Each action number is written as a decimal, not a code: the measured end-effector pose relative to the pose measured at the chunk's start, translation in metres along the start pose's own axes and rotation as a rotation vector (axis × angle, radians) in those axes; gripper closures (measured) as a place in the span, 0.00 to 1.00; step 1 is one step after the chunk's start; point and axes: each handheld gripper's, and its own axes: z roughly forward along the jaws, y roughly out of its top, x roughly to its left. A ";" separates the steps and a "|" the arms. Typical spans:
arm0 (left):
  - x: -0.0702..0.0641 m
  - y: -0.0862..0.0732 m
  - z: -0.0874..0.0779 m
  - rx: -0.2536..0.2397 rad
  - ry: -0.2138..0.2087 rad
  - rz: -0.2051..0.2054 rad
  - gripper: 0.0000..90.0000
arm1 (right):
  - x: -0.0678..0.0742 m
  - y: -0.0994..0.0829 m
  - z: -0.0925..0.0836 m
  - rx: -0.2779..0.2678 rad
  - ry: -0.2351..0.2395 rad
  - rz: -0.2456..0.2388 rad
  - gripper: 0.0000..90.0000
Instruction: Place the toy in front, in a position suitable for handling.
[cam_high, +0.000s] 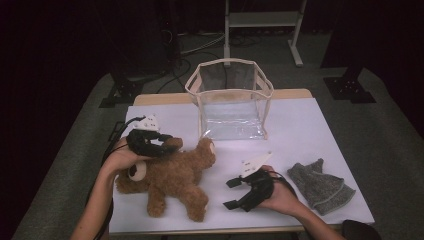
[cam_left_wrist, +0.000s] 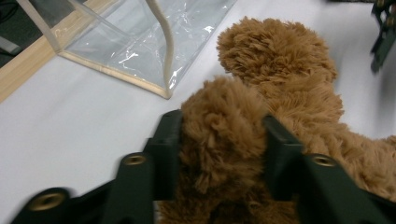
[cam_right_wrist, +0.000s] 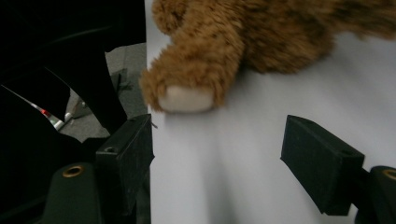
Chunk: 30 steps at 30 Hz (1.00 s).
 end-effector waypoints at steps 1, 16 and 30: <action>0.000 0.000 0.000 0.003 0.001 0.002 0.66 | 0.000 0.000 0.000 0.000 0.000 0.000 0.26; -0.006 -0.003 -0.004 -0.027 0.011 0.001 0.78 | 0.015 0.034 0.080 0.112 0.014 0.005 0.27; 0.000 -0.011 -0.025 -0.143 0.052 -0.073 0.83 | 0.010 0.055 0.067 0.133 0.046 0.012 0.71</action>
